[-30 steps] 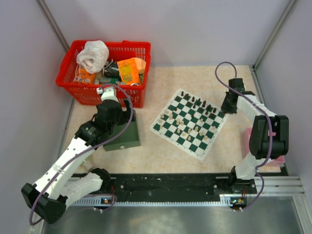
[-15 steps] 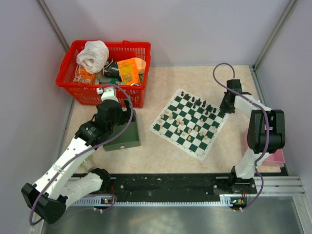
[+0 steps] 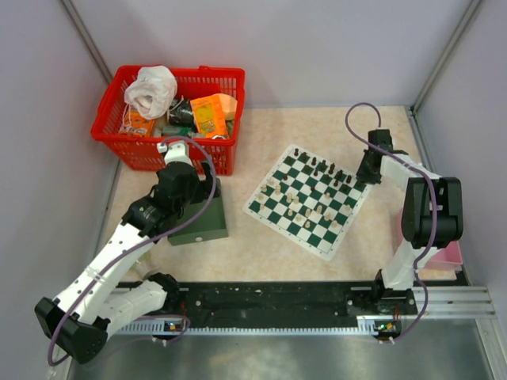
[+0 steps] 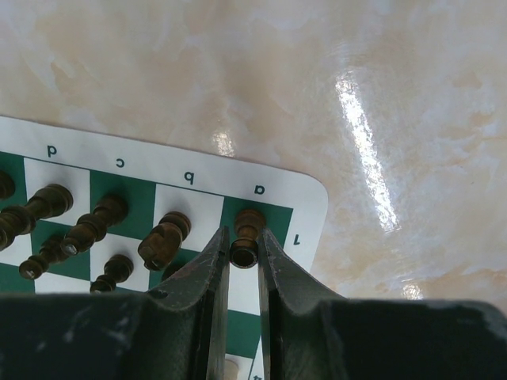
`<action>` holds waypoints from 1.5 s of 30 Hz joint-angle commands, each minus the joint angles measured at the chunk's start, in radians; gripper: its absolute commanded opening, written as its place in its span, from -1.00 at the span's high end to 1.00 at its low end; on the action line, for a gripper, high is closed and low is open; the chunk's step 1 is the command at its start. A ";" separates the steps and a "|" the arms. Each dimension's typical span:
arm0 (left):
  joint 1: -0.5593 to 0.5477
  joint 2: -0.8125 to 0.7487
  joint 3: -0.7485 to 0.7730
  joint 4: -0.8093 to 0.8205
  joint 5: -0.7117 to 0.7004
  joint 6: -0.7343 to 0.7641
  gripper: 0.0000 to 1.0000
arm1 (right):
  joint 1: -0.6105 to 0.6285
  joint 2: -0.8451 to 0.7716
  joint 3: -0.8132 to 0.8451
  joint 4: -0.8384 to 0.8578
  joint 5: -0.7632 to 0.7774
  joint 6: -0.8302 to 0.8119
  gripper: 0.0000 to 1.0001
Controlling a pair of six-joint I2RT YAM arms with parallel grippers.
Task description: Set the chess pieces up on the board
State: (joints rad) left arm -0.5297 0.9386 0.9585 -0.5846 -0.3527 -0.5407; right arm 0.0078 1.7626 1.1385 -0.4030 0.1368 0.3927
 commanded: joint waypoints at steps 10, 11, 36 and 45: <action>0.005 -0.003 -0.004 0.029 -0.003 -0.005 -0.97 | -0.003 -0.018 -0.005 -0.016 -0.020 -0.009 0.71; 0.007 -0.003 -0.004 0.029 -0.003 -0.005 -0.97 | -0.003 -0.020 -0.003 -0.016 -0.025 -0.009 0.71; 0.007 -0.004 -0.007 0.035 0.004 -0.008 -0.97 | -0.003 -0.035 0.018 -0.048 0.006 -0.009 0.71; 0.005 -0.003 -0.009 0.032 0.004 -0.005 -0.97 | -0.003 -0.023 0.027 -0.056 -0.003 -0.011 0.55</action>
State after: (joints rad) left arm -0.5278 0.9386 0.9524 -0.5842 -0.3519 -0.5476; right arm 0.0082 1.7584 1.1389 -0.4297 0.1116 0.3866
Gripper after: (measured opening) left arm 0.987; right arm 0.202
